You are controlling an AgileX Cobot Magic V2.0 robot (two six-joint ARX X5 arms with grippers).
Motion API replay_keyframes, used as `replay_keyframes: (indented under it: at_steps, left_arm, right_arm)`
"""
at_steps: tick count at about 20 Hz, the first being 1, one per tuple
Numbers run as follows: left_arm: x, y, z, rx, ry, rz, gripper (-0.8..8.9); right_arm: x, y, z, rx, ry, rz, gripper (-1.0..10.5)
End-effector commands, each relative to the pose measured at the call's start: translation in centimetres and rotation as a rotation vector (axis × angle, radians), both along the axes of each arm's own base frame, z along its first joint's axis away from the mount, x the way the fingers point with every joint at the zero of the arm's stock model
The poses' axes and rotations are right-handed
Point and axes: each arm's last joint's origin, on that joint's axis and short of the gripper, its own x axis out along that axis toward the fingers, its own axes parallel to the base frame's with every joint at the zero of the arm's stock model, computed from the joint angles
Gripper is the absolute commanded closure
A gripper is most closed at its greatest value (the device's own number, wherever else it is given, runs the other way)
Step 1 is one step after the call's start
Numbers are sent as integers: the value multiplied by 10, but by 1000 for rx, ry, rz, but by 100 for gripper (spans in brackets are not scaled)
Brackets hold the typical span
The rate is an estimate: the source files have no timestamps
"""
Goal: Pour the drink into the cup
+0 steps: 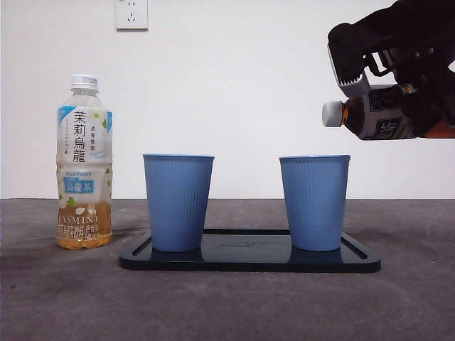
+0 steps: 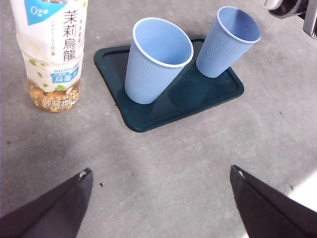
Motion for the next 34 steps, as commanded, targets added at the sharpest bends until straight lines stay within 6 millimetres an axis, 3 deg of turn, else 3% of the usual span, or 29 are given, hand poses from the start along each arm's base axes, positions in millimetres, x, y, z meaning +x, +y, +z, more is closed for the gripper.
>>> replay_keyframes:
  at_steps: [1, 18, 22, 26, 29, 32, 34]
  left_arm:
    - [0, 0, 7, -2, -27, -7, 371]
    - [0, 0, 7, -2, -27, -7, 371]
    - [0, 0, 6, -1, -27, -7, 371]
    - [0, 0, 7, -2, -27, -7, 371]
    - [0, 0, 6, -1, -27, -7, 371]
    - [0, 0, 6, -1, -27, -7, 371]
    - [0, 0, 6, -1, -27, -7, 371]
  right_arm:
    - [5, 5, 11, 0, -56, -1, 787]
    - [7, 6, 8, -13, -46, -5, 787]
    - [7, 6, 14, 65, -107, -35, 787]
    - [-5, -3, 40, 363, -214, -78, 787]
    - [-17, -19, 59, 744, -277, -161, 787]
    - [-20, -37, 69, 1139, -242, -240, 787]
    - [-17, -44, 69, 1253, -194, -233, 787]
